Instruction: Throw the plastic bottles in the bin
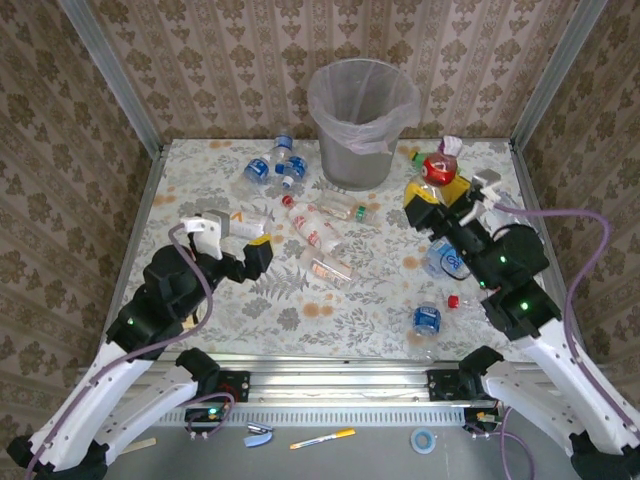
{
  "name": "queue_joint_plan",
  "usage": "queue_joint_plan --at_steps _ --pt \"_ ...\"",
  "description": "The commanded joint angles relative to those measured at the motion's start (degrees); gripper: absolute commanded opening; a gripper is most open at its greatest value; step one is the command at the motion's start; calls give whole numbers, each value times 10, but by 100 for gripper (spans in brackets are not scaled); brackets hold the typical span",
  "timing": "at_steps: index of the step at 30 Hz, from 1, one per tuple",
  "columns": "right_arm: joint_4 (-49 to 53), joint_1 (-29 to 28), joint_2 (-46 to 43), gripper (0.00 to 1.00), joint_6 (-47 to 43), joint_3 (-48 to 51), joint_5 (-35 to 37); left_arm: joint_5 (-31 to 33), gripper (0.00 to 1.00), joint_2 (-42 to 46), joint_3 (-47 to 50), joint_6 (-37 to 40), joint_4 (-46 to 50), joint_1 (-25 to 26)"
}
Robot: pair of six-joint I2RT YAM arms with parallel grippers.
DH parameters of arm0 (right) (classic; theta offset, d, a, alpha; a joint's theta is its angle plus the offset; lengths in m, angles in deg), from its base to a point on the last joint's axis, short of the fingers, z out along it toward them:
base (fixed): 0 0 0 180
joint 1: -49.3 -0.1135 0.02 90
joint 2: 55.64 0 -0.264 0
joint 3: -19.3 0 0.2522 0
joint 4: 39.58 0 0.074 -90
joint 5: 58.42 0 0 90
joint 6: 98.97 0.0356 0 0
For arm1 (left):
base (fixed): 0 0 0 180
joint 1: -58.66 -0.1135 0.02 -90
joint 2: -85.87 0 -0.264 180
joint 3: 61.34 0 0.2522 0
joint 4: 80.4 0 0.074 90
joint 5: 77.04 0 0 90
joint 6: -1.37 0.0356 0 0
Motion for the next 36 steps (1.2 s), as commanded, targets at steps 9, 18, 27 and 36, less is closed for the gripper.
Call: queue_joint_plan --at_steps 9,18,27,36 --pt "293 110 549 76 31 -582 -69 11 100 7 -22 -1 46 -2" --pt "291 146 505 100 58 -521 -124 -4 100 -2 -7 -18 75 -2" --pt "376 156 292 100 86 -301 -137 -46 100 -44 -13 -35 53 2" --pt "513 113 145 100 167 -53 -123 -56 100 -117 -18 -12 50 68"
